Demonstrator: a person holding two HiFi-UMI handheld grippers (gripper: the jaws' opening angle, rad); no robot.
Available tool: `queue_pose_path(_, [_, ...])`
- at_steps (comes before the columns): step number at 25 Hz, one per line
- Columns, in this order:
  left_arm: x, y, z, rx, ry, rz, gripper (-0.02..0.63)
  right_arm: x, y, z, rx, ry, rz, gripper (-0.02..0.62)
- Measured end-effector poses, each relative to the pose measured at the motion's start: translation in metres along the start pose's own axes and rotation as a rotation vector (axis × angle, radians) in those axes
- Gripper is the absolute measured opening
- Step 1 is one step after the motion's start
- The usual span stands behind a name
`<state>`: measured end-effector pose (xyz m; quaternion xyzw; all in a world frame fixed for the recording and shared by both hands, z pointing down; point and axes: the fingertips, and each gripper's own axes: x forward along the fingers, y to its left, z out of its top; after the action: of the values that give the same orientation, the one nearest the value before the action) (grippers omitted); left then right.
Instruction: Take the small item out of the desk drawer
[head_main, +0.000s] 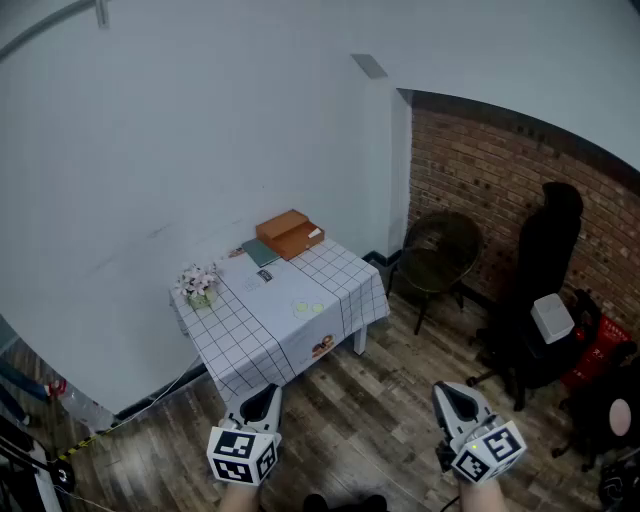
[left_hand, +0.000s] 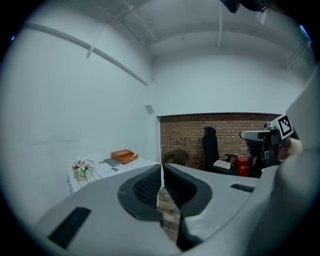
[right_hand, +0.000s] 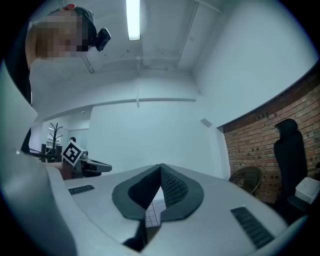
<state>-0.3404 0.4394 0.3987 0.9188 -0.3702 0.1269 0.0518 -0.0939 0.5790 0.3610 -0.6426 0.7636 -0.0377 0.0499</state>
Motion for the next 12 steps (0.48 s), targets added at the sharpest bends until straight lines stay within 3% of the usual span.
queue_pose_path(12, [0.002,-0.039,-0.013,-0.009,0.029,-0.028,0.026,-0.033,-0.017,-0.012,0.019,0.012,-0.028,0.003])
